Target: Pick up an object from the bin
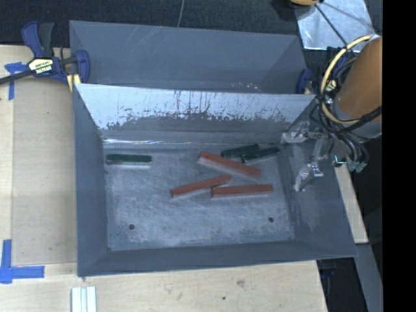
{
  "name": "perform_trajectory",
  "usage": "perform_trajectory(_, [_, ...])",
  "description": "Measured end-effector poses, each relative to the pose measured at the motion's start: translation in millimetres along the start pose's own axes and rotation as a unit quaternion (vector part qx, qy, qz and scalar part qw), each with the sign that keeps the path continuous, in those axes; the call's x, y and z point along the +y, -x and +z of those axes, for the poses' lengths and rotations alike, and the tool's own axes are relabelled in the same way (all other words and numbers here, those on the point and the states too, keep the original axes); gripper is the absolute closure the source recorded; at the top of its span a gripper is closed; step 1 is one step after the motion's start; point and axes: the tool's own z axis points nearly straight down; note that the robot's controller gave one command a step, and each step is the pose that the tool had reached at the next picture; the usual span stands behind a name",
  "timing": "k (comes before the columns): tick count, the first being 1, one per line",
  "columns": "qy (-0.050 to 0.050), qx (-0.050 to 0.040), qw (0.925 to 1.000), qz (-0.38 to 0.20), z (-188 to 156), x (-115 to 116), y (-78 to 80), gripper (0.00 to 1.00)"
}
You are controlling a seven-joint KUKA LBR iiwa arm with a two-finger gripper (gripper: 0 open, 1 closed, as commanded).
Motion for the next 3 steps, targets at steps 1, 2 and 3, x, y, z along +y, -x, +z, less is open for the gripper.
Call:
perform_trajectory(1, [-0.001,-0.0035,0.9997,-0.023,51,10,14.0,0.00])
perform_trajectory(2, [-0.001,-0.0102,0.9999,0.003,131,15,9.3,1.00])
perform_trajectory(3, [-0.001,-0.0102,0.9999,0.003,131,15,9.3,1.00])
